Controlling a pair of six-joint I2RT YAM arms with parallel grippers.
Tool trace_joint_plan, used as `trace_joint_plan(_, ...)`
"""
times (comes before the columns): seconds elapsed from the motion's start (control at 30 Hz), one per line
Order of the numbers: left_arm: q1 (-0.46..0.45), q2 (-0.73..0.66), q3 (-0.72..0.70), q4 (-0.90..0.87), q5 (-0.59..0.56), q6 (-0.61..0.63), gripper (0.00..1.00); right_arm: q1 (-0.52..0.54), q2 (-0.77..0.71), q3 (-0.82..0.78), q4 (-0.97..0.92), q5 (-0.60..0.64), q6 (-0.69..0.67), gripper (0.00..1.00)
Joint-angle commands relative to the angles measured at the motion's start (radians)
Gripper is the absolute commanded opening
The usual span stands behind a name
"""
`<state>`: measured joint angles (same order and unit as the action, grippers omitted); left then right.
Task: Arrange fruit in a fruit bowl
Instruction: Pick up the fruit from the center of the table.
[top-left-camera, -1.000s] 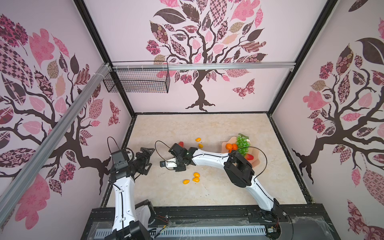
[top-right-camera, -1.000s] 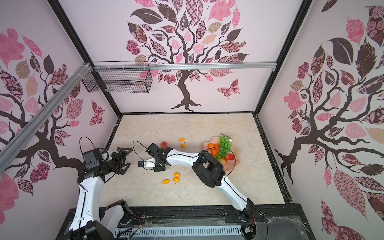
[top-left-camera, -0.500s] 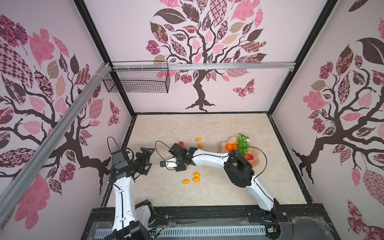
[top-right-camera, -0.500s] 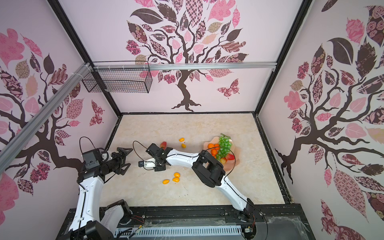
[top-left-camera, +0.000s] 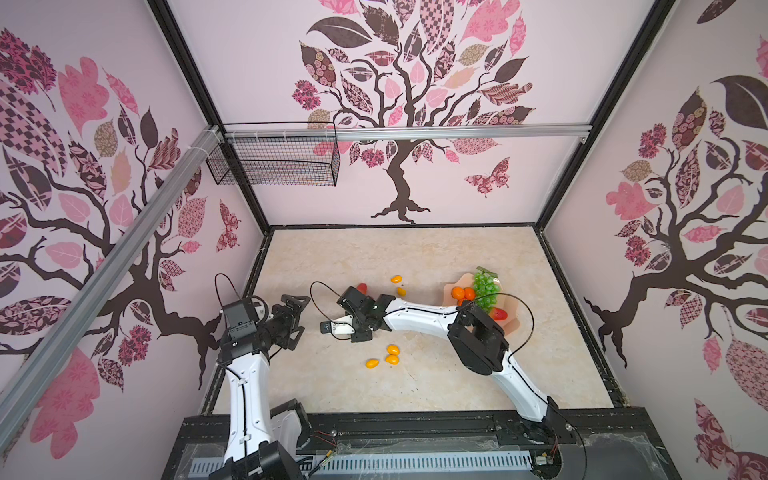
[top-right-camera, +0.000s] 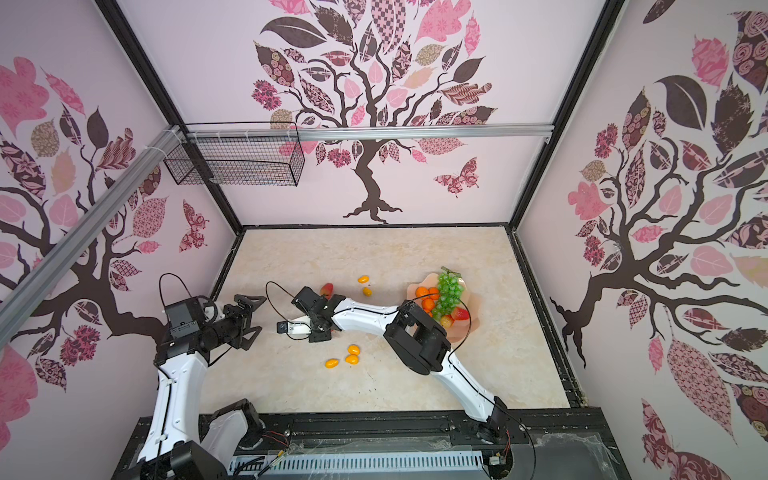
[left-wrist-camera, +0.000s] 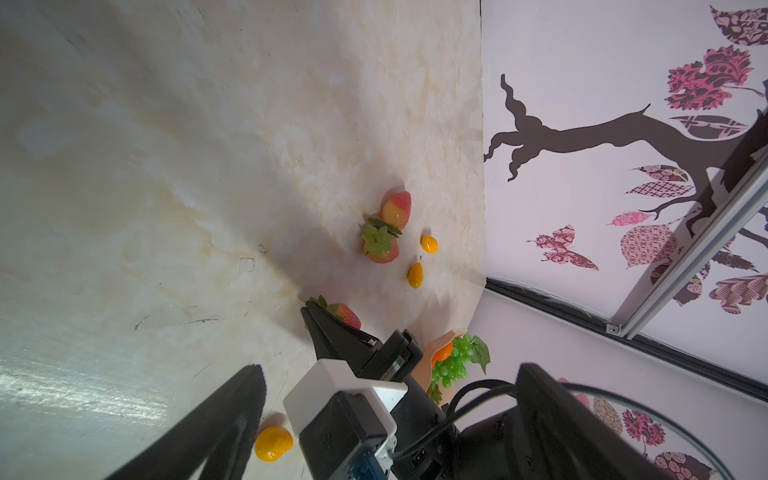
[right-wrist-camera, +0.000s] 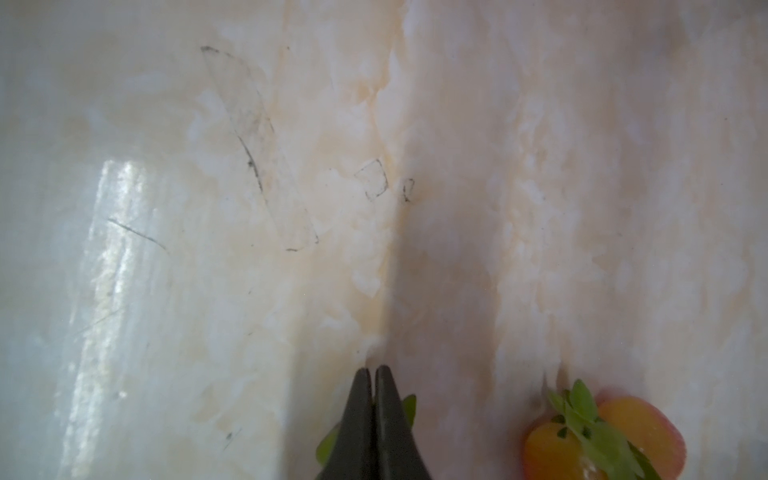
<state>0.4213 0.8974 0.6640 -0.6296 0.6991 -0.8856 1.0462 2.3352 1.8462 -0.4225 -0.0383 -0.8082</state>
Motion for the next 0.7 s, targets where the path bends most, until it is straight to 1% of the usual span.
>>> trace_joint_plan(0.0,0.005,0.004,0.021,-0.008,0.01,0.028,0.98,0.003,0.008,0.021,-0.009,-0.001,0.018,0.0)
trace_joint_plan(0.13,-0.002,0.009,0.028,-0.012,0.007,0.035,0.98,-0.001,-0.039,0.002,-0.001,0.015,0.02,0.0)
trace_joint_plan(0.3,-0.026,0.011,0.04,0.0,-0.001,0.045,0.98,-0.021,-0.149,-0.09,0.073,-0.011,0.042,0.0)
trace_joint_plan(0.43,-0.066,0.013,0.048,0.018,-0.012,0.047,0.98,-0.042,-0.246,-0.175,0.106,-0.05,0.046,0.0)
trace_joint_plan(0.67,-0.173,0.009,0.055,0.084,-0.041,0.006,0.98,-0.096,-0.435,-0.343,0.133,-0.064,0.018,0.0)
